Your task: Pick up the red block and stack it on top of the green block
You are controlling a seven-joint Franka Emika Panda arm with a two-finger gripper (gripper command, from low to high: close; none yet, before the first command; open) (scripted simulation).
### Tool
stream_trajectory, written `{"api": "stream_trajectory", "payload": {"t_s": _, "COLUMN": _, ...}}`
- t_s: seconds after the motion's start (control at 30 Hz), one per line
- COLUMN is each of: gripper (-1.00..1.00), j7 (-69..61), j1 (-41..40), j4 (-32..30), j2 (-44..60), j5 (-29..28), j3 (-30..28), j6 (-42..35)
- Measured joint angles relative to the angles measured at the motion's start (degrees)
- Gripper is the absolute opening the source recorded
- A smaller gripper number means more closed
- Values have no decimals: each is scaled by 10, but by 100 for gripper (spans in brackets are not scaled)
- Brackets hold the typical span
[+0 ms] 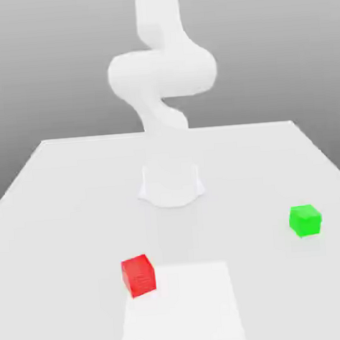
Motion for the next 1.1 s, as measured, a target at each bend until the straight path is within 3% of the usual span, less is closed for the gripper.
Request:
{"api": "stream_trajectory", "payload": {"t_s": 0.57, "gripper": 0, "j7": -296, "j1": 28, "j4": -267, "j2": 362, "j5": -16, "j3": -133, "j6": 243}}
{"api": "stream_trajectory", "payload": {"t_s": 0.73, "gripper": 0, "j7": -359, "j1": 21, "j4": -273, "j2": 456, "j5": 39, "j3": -118, "j6": 318}}
{"api": "stream_trajectory", "payload": {"t_s": 0.87, "gripper": 0, "j7": -408, "j1": -21, "j4": -263, "j2": 524, "j5": 107, "j3": -59, "j6": 374}}
{"api": "stream_trajectory", "payload": {"t_s": 0.9, "gripper": -100, "j7": -415, "j1": -34, "j4": -262, "j2": 538, "j5": 117, "j3": -44, "j6": 385}}
{"api": "stream_trajectory", "payload": {"t_s": 1.1, "gripper": -100, "j7": -418, "j1": -40, "j4": -261, "j2": 545, "j5": 121, "j3": -37, "j6": 390}}
